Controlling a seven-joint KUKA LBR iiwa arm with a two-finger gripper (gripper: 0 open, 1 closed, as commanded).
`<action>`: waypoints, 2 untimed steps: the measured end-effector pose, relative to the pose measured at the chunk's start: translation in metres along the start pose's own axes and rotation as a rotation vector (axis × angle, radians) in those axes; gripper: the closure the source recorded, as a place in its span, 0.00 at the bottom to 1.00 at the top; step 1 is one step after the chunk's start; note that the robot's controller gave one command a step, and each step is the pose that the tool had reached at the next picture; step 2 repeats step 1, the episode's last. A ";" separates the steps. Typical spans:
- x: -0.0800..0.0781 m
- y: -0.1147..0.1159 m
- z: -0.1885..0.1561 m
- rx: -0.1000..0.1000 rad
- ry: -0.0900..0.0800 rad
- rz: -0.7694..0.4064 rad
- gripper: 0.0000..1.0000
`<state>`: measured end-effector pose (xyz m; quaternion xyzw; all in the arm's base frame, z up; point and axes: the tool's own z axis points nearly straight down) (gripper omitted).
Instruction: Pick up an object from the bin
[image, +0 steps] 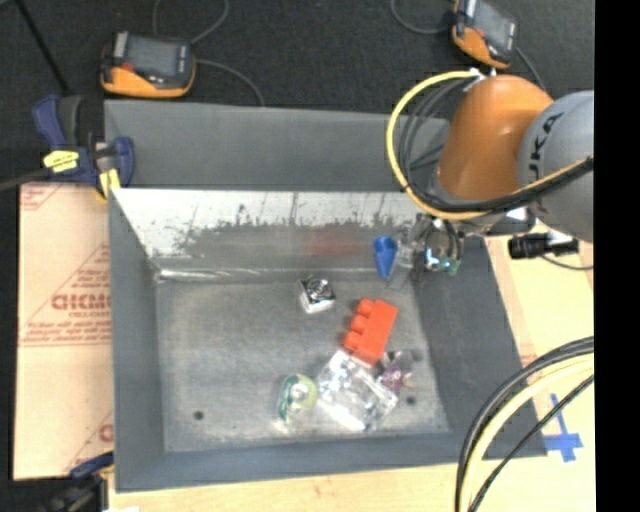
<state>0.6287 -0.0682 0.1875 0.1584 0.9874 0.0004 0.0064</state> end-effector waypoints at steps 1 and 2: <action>-0.034 -0.042 -0.121 0.004 -0.002 -0.181 1.00; -0.034 -0.042 -0.121 0.004 -0.002 -0.181 1.00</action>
Offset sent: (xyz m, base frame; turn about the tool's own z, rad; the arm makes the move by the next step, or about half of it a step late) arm 0.0156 -0.0468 0.1151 -0.1842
